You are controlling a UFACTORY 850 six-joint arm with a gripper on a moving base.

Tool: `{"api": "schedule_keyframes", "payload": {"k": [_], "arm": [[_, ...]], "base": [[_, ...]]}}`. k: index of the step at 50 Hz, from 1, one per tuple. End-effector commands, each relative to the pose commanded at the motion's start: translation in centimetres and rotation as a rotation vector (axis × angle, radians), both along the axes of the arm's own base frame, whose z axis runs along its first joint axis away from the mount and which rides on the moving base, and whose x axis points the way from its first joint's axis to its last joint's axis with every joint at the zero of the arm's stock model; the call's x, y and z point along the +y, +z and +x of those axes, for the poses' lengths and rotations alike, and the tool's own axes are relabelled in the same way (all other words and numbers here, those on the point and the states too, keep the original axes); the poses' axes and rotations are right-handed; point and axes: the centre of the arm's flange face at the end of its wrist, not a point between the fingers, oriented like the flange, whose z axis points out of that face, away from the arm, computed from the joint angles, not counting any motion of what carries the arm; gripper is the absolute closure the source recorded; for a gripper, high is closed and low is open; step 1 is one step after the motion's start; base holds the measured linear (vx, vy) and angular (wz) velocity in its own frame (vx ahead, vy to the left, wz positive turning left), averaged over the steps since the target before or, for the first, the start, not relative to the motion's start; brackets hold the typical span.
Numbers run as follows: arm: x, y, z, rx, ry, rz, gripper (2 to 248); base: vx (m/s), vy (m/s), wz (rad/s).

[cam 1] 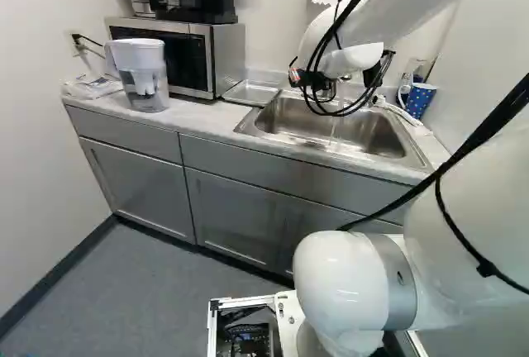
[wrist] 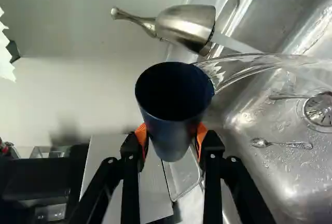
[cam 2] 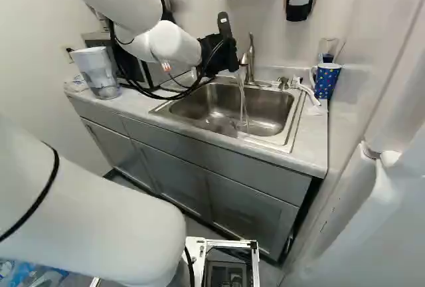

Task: Rinse the cup and place it in the tray

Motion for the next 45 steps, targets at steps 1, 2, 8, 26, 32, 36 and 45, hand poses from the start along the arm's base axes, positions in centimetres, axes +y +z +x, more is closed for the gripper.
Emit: {"api": "schedule_keyframes", "payload": {"k": [1,2,8,26,32,36,45], "arm": [[0.0,0.0,0.0,-0.001,-0.004,0.01,137],[0.0,0.0,0.0,-0.003,-0.008,0.019,137],[0.0,0.0,0.0,-0.012,-0.03,0.078,137],[0.0,0.0,0.0,-0.038,-0.098,0.252,137],[0.0,0.0,0.0,-0.046,-0.121,0.31,137],[0.0,0.0,0.0,-0.052,-0.136,0.349,137],[0.0,0.0,0.0,-0.065,-0.17,0.437,137]], "base": [[0.0,0.0,0.0],[0.0,0.0,0.0],[0.0,0.0,0.0],[0.0,0.0,0.0],[0.0,0.0,0.0],[0.0,0.0,0.0],[0.0,0.0,0.0]]}}
